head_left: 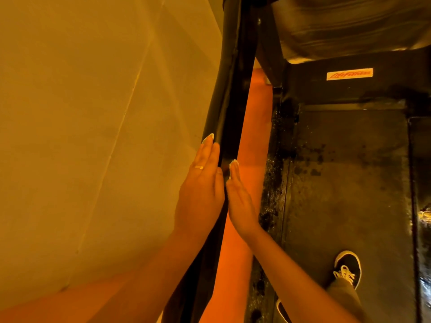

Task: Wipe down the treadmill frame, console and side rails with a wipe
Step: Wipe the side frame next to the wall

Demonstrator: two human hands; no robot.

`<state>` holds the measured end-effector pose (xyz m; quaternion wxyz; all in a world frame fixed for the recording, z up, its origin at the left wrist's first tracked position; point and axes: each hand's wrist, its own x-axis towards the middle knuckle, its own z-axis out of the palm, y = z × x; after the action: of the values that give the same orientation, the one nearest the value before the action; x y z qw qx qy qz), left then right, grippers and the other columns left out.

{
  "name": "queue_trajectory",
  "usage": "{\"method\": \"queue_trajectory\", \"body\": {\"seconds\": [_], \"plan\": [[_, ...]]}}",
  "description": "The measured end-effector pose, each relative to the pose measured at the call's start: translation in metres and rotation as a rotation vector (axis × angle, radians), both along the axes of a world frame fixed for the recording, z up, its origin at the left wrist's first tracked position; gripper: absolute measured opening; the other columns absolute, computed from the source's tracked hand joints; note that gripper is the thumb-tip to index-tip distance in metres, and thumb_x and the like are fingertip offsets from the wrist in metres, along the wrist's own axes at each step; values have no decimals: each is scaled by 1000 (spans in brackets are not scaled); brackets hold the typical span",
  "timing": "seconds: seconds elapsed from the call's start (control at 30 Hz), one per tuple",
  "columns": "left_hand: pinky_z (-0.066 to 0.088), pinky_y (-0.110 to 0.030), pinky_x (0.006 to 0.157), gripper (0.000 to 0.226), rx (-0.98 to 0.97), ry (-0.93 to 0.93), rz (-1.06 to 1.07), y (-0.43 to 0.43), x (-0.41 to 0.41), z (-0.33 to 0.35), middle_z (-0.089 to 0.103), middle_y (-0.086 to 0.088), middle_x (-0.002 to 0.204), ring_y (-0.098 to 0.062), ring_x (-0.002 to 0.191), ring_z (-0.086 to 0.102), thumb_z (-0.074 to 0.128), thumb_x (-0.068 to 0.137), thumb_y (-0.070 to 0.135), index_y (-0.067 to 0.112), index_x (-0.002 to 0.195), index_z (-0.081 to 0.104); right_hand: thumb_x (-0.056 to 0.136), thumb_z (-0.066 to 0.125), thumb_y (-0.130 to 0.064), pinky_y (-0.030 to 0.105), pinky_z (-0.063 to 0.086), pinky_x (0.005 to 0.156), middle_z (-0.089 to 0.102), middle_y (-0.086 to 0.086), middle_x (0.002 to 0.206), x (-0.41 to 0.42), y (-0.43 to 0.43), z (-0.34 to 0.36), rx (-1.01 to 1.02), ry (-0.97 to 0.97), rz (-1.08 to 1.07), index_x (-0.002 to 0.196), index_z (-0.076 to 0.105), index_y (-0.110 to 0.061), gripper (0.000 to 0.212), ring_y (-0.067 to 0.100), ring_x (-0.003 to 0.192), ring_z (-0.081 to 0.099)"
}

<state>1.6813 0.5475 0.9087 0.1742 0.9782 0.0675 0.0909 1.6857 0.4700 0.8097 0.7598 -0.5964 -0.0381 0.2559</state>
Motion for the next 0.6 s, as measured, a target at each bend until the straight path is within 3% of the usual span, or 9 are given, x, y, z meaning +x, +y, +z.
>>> {"method": "queue_trajectory", "body": {"seconds": [0.17,0.5,0.6], "plan": [[35,-26,115,51,-13,-10,-4,0,0,0,30,0,163,-11,151,26,40,103,15,9,153,38,110,27,-30,32,11,125,9,-8,166,44,8,2,-82,48,-50,159,14,-22,50,2,150,8],[41,-35,115,51,-70,3,-14,0,-2,1,26,2,164,-12,151,26,43,105,10,12,155,35,108,25,-41,26,7,125,-2,-19,165,-42,-3,-6,-21,3,40,153,5,-40,49,-10,147,0],[46,-40,110,51,-99,21,12,1,-25,4,25,6,164,-13,148,32,43,105,15,15,156,35,109,25,-38,29,7,126,-3,-18,164,-34,-1,-5,-51,-11,34,155,4,-36,50,-7,148,-1]]}}
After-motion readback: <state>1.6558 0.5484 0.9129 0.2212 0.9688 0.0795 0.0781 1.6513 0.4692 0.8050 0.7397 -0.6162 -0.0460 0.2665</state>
